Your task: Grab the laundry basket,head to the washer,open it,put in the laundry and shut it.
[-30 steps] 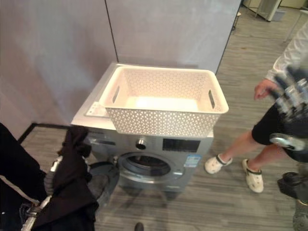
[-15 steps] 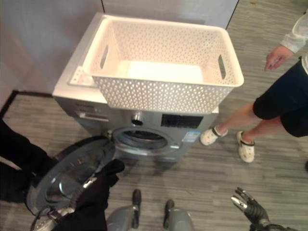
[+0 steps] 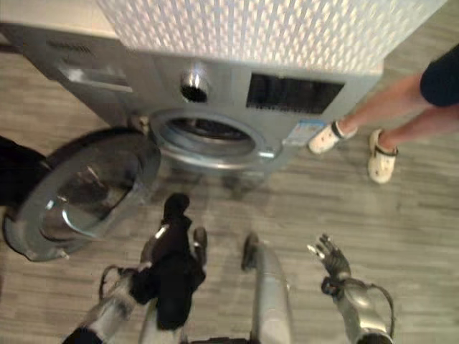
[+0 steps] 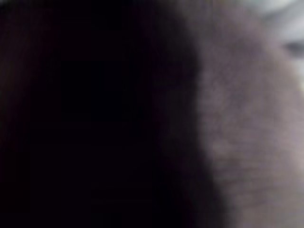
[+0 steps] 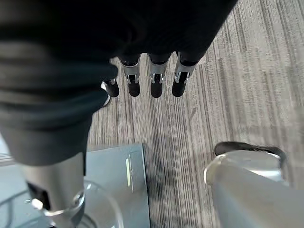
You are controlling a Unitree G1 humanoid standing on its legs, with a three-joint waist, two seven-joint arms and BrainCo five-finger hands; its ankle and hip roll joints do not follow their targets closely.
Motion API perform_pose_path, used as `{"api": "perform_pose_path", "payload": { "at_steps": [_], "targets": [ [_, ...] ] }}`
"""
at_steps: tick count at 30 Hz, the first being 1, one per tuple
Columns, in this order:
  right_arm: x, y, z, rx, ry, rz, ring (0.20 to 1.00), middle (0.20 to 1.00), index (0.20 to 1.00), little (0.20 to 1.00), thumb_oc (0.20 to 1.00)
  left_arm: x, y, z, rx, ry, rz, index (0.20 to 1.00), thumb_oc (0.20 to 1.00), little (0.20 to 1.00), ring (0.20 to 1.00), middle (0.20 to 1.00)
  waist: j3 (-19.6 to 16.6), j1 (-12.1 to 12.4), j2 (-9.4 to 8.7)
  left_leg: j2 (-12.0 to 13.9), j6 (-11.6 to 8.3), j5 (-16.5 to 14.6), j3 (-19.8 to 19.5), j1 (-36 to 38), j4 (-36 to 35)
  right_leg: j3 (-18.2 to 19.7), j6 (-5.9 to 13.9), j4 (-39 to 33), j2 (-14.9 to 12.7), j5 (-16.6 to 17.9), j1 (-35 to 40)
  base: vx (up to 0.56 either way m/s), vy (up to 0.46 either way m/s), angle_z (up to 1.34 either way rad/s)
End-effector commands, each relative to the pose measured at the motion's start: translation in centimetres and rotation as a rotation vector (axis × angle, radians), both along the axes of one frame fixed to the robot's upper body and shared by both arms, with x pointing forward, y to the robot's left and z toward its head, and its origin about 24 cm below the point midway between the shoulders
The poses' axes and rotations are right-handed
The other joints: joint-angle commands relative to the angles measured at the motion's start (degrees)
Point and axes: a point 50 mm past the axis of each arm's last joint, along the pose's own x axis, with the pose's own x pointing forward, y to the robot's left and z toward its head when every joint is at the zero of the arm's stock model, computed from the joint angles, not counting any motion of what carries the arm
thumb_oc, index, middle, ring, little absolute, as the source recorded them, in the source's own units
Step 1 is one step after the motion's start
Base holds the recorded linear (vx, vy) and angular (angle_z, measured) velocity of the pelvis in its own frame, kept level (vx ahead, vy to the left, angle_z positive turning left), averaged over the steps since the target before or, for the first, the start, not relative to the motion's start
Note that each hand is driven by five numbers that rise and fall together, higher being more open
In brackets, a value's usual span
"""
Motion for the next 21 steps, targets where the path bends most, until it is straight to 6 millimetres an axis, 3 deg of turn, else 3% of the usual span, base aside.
{"api": "perform_pose_path", "payload": {
  "at_steps": [1, 7, 10, 12, 17, 21],
  "targets": [
    [0.2, -0.1, 0.9, -0.086, -0.055, -0.006, 1.000, 1.000, 1.000, 1.000, 1.000, 1.2, -1.7, 2.1, -0.017, -0.114, 0.063, 0.200, 0.200, 0.200, 0.200, 0.200, -4.22, -0.73, 1.97, 2.59, -2.12, -5.91, -1.70, 0.10, 3.45, -1.12, 3.69, -6.33, -0.70, 5.67, -2.71, -0.03, -0.007, -0.10],
    [3.1, 2.3, 3.3, -0.095, -0.165, 0.044, 1.000, 1.000, 1.000, 1.000, 1.000, 6.1, -3.1, 5.5, -0.055, -0.174, 0.178, 0.200, 0.200, 0.200, 0.200, 0.200, -3.39, -2.22, 1.82, 2.84, -1.90, -7.04, -1.42, -5.34, 6.85, 0.43, 3.09, -3.38, 0.24, 4.80, -8.95, 0.01, 0.011, -0.10],
    [3.4, 2.5, 3.4, -0.112, -0.171, 0.053, 1.000, 1.000, 1.000, 1.000, 1.000, 7.1, -2.8, 6.2, -0.082, -0.175, 0.227, 0.200, 0.200, 0.200, 0.200, 0.200, -3.38, -2.73, 1.68, 2.88, -1.89, -7.46, -1.34, -6.29, 7.47, 0.78, 3.08, -2.79, 0.60, 4.47, -9.96, 0.03, 0.017, -0.16],
    [4.0, 2.5, 3.7, -0.127, -0.179, 0.034, 1.000, 1.000, 1.000, 1.000, 1.000, 9.0, -1.8, 7.9, -0.126, -0.187, 0.321, 0.200, 0.200, 0.200, 0.200, 0.200, -3.88, -3.88, 1.15, 3.10, -1.90, -8.14, -1.41, -8.02, 8.63, 1.17, 2.95, -2.20, 1.40, 4.05, -11.65, 0.07, 0.020, -0.14],
    [4.5, 2.9, 4.0, -0.145, -0.193, 0.056, 1.000, 1.000, 1.000, 1.000, 1.000, 11.0, 0.2, 10.5, -0.178, -0.211, 0.445, 0.200, 0.200, 0.200, 0.200, 0.200, -4.35, -5.15, 0.39, 3.65, -1.92, -8.75, -1.53, -9.94, 9.48, 1.24, 2.97, -2.13, 2.03, 3.97, -13.05, 0.05, 0.007, -0.08],
    [5.3, 3.6, 4.9, -0.144, -0.231, 0.086, 1.000, 1.000, 1.000, 1.000, 1.000, 13.1, 2.3, 14.4, -0.212, -0.260, 0.548, 0.200, 0.200, 0.200, 0.200, 0.200, -4.54, -6.87, -0.60, 4.33, -2.07, -9.40, -1.71, -12.25, 10.74, 1.48, 3.16, -2.11, 2.82, 4.17, -14.82, 0.04, 0.011, -0.12]
  ]
}}
